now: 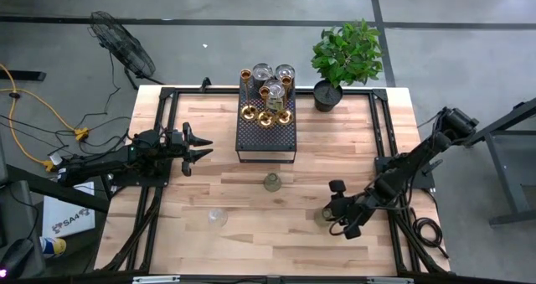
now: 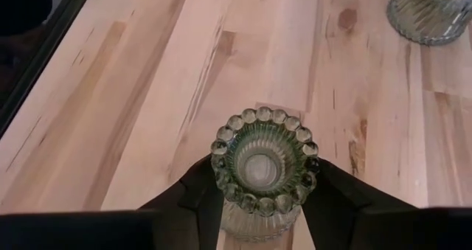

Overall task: Pick & Place candle stick holders
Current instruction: Put the bottom-right green transparent candle holder on the shelf

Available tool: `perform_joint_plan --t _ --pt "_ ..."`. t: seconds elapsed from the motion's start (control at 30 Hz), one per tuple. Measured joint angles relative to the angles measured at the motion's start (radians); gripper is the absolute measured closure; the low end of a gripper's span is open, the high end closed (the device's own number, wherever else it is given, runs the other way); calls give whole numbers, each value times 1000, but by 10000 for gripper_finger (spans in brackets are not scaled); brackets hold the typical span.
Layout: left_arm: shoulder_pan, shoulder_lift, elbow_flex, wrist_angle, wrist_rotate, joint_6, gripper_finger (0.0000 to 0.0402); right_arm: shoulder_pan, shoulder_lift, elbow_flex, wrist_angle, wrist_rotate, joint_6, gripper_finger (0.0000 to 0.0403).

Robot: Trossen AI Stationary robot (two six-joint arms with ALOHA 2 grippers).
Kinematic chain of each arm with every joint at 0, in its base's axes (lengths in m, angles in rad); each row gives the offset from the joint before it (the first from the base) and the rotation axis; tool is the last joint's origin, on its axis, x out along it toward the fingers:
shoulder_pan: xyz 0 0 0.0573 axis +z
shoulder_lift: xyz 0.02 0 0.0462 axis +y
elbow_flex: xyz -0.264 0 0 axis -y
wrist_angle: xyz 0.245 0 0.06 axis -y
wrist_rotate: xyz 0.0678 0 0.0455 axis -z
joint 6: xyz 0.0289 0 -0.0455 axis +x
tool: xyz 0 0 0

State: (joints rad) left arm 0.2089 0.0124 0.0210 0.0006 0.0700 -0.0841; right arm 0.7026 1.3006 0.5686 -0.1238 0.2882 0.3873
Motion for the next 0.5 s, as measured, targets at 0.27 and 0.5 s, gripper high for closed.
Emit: perform_joint_plan --t 0.27,0.5 --pt "0 0 0 0 0 0 277 -18 0 0 18 1 0 268" --pt "0 0 0 0 0 0 277 -26 0 0 43 27 4 268"
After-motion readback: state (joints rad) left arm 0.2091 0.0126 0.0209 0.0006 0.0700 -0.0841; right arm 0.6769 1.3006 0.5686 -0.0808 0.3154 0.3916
